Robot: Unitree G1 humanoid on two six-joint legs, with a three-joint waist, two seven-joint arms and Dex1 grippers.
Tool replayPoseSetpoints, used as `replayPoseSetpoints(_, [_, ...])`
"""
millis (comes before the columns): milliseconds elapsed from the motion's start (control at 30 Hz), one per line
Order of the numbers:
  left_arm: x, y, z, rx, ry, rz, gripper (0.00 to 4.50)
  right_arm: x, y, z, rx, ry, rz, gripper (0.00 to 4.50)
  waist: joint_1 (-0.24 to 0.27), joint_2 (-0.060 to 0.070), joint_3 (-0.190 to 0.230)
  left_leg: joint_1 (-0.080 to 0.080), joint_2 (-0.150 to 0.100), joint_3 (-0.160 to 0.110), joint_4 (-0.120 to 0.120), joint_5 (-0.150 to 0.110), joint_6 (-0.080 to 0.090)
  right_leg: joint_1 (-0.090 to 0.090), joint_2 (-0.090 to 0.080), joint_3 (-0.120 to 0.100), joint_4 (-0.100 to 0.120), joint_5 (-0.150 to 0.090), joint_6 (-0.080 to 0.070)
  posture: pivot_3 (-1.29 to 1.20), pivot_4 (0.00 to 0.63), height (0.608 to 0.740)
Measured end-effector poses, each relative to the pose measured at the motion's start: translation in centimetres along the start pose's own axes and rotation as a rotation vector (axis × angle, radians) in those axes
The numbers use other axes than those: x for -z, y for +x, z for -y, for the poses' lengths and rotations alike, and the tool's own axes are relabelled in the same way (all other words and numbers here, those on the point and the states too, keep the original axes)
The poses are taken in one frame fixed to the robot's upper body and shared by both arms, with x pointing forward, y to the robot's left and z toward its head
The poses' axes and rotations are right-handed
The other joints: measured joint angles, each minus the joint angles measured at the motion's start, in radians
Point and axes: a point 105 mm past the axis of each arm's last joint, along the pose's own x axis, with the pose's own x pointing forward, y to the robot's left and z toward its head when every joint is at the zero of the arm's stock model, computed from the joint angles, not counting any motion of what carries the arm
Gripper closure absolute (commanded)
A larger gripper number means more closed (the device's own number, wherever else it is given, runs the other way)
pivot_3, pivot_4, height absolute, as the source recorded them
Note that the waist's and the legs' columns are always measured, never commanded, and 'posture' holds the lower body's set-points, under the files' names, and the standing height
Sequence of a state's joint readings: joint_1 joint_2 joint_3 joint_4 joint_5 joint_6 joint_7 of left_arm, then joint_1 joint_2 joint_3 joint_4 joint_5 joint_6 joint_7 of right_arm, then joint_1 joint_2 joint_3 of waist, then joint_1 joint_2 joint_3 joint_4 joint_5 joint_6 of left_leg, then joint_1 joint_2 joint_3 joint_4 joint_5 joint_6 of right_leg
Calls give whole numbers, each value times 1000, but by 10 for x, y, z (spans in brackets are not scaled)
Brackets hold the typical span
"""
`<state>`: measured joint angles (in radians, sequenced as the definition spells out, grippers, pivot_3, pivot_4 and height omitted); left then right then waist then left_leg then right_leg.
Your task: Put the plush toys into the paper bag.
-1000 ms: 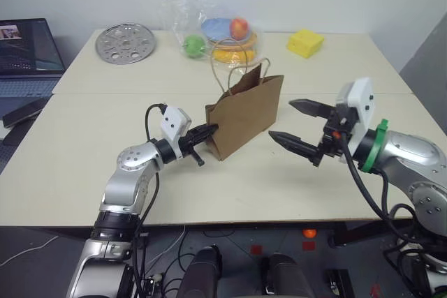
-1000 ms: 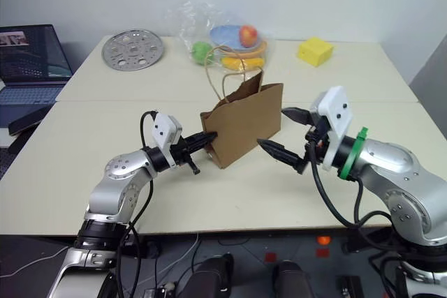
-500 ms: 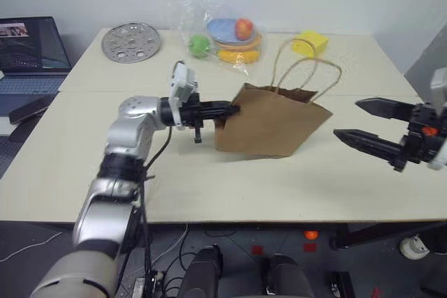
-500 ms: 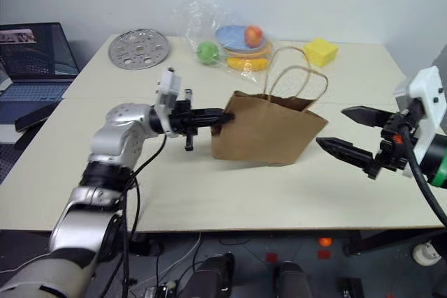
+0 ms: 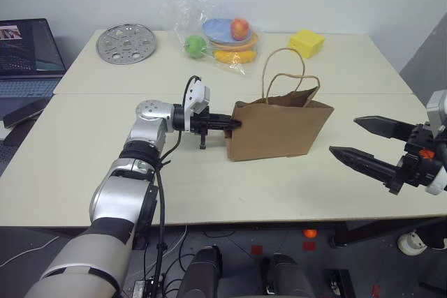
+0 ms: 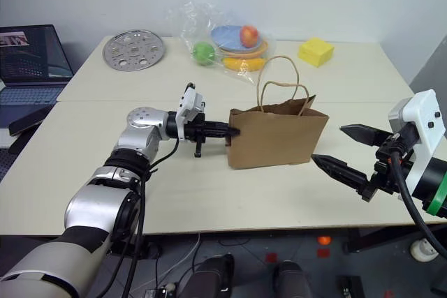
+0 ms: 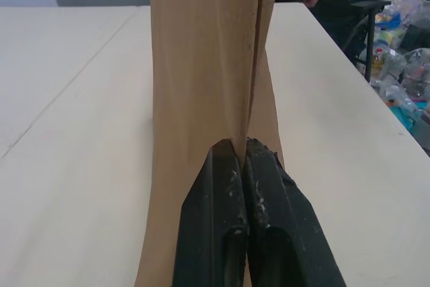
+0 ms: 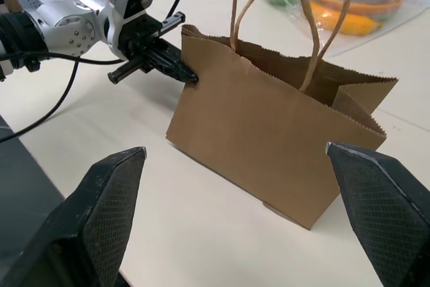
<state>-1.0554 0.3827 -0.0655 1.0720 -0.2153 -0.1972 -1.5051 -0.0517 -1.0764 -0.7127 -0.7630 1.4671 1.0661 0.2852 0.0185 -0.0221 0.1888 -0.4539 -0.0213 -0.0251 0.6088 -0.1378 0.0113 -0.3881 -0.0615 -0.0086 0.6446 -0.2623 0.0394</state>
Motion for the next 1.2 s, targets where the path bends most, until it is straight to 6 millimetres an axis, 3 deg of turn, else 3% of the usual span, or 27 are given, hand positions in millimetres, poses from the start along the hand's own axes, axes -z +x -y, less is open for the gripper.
replayPoseSetpoints(300, [9, -18, -20, -186, 48, -122, 4462, 5, 16, 6, -46, -8, 37, 0, 1, 0, 0, 0, 0, 0, 0, 0, 0, 0, 0, 0, 0, 1, 2, 0, 150, 740])
replayPoseSetpoints(467, [12, -18, -20, -192, 41, -131, 4462, 5, 20, 9, -59, -18, 47, 0, 1, 0, 0, 0, 0, 0, 0, 0, 0, 0, 0, -1, 0, 1, 1, 0, 150, 740])
replayPoseSetpoints(700, [12, -21, -16, -161, 4, -116, 2383, 5, 31, 5, -109, -12, 71, 0, 1, 0, 0, -1, 0, 0, 0, 0, 0, -1, -1, 0, 0, 0, -1, 0, 150, 740])
replayPoseSetpoints(933, [-1, -66, -23, -254, 5, -132, 165, 10, 39, 5, -118, -6, 70, 0, -5, 0, 0, -1, 0, 0, -1, 0, 0, -1, -1, 0, 0, 0, -1, 0, 150, 740])
replayPoseSetpoints(1100, [5, -116, -6, -494, -75, -143, 14, 41, 44, 25, 64, -11, 5, 0, -21, 0, 0, -1, 0, -1, -2, 0, 0, -2, -3, 3, 1, -1, -3, 0, 150, 740])
replayPoseSetpoints(1200, [8, -114, 19, -550, -114, -180, 14, 55, 47, 38, 202, 4, -2, 0, -20, 1, 0, 0, 0, -1, -2, -1, -1, -1, -4, 3, 1, -2, -3, 0, 150, 740])
